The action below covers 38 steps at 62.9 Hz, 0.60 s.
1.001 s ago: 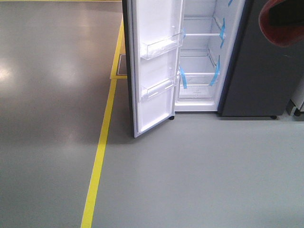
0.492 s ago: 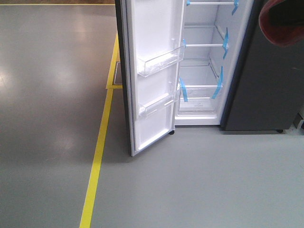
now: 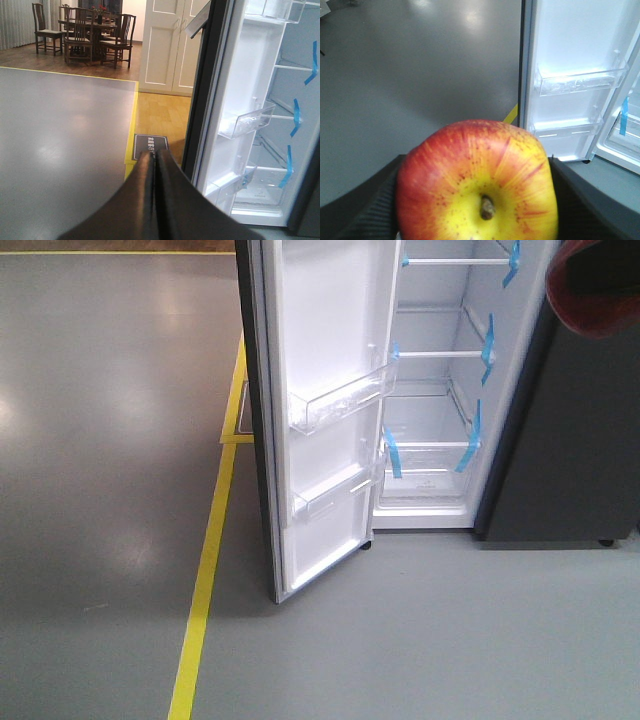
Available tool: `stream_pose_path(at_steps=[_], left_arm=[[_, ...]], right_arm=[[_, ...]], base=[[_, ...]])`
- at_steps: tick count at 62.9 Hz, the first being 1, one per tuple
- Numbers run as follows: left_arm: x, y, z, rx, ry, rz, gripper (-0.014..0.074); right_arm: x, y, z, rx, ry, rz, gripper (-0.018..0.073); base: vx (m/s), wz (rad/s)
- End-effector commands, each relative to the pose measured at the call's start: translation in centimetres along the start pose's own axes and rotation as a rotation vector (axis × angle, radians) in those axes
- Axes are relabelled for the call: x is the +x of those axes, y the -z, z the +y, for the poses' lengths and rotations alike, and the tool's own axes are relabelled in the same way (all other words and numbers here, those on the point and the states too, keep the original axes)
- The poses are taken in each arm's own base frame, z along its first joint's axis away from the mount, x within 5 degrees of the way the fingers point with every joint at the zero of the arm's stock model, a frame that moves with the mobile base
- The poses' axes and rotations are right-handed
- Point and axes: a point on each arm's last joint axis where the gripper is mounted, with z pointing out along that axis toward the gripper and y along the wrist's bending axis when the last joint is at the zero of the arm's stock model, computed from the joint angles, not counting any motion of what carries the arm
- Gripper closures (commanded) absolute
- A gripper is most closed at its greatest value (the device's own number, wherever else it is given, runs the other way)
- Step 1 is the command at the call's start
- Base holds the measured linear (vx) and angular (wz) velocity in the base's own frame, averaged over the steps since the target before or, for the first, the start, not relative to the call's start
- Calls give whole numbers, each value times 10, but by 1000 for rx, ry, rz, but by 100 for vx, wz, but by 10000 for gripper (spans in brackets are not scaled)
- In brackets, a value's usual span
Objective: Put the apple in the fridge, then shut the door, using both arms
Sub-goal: 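Drive up to the open fridge door, apple held in right gripper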
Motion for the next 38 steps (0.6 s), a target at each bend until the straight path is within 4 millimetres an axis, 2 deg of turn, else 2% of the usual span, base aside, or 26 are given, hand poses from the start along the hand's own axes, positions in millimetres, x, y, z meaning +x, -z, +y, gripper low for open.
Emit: stream_pose_path(at_steps=[1, 38], left_arm=[[0, 0, -1, 18, 4, -57, 603], [0, 0, -1, 18, 4, -57, 603]], right_arm=[[-12, 13, 9, 8, 28, -108, 515], [-12, 13, 9, 8, 28, -108, 515]], base=[[23, 0], [24, -1]])
